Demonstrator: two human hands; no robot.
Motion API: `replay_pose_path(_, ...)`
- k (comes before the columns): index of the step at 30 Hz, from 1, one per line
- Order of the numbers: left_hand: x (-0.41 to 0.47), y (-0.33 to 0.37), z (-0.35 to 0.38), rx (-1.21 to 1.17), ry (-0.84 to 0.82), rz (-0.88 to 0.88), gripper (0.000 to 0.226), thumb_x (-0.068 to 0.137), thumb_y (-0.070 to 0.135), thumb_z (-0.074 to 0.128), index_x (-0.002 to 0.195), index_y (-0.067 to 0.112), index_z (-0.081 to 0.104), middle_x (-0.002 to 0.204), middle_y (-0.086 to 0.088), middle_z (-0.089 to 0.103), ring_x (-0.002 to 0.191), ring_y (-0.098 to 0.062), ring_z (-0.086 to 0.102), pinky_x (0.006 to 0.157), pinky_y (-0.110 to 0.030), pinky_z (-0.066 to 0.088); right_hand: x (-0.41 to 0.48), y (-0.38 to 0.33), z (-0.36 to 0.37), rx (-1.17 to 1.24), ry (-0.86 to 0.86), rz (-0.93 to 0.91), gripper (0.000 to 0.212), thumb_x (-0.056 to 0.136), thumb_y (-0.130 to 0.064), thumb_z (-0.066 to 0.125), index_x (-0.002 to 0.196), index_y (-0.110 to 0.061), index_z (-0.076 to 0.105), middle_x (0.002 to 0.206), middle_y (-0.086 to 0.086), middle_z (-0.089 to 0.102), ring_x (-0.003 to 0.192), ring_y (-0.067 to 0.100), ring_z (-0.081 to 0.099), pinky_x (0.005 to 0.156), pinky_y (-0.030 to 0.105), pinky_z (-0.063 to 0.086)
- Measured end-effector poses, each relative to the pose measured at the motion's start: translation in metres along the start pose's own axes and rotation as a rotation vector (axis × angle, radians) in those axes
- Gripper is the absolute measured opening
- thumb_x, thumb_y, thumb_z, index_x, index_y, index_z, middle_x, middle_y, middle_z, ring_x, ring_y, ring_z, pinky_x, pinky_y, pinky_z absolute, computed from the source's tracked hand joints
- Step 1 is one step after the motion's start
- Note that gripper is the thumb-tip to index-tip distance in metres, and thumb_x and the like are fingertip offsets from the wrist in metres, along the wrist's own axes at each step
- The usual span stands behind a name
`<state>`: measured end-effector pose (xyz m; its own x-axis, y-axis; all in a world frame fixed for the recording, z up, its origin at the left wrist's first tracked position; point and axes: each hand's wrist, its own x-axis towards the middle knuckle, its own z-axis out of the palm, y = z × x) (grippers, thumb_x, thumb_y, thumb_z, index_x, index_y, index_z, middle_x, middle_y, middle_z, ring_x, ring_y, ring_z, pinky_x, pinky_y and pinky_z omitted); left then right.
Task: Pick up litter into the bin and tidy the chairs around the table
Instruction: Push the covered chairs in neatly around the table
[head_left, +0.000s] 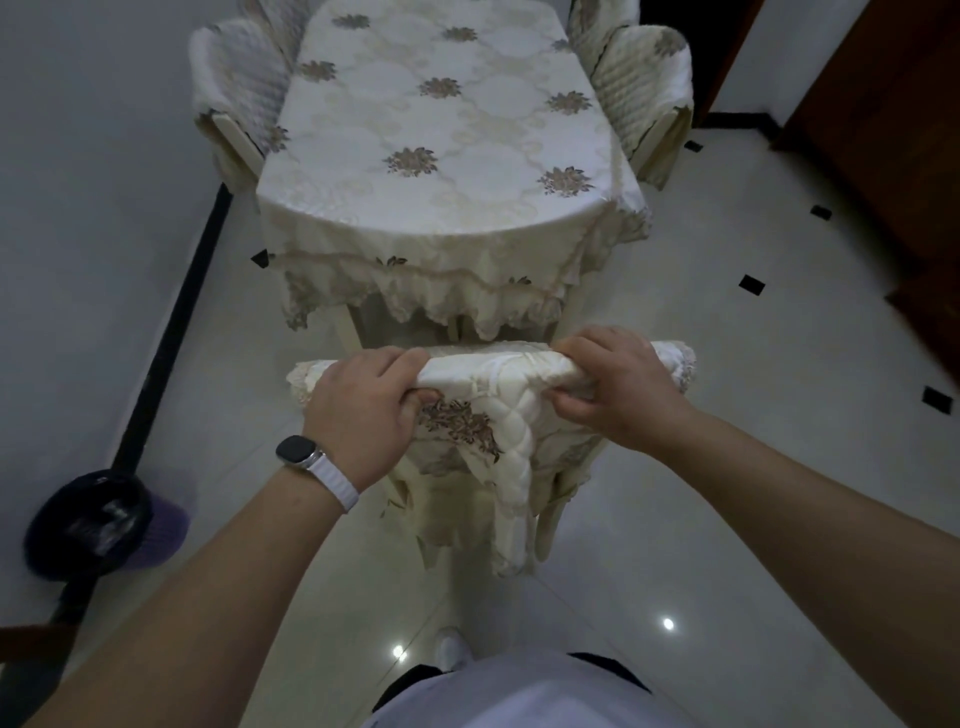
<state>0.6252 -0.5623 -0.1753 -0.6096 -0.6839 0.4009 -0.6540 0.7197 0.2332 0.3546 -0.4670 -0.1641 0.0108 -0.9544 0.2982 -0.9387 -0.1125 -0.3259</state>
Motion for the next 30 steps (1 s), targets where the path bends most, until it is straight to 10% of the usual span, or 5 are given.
replay_pose_path(17, 0.027, 0.012, 0.034, -0.071, -0.004, -0.178, 0.041, 0.087, 0.039, 0.051, 0.116, 0.013, 0.065, 0.105, -0.010, 0.068, 0.093, -0.034, 0.061, 0.085, -0.062, 0.047, 0.038, 0.052, 0.012, -0.026, 0.035, -0.080, 0.044, 0.072, -0.048, 0.059, 0.099, -0.016, 0.068, 0.093, 0.000, 0.063, 0.087, 0.022, 0.054, 0.080, 0.040, 0.040)
replay_pose_path(30, 0.086, 0.025, 0.070, -0.063, -0.097, -0.208, 0.038, 0.088, 0.039, 0.053, 0.115, 0.017, 0.066, 0.103, -0.005, 0.068, 0.089, -0.032, 0.059, 0.080, -0.052, 0.050, 0.072, 0.121, 0.005, 0.007, -0.002, -0.094, 0.047, 0.073, -0.052, 0.055, 0.101, -0.017, 0.067, 0.094, 0.001, 0.063, 0.087, 0.027, 0.056, 0.080, 0.035, 0.031)
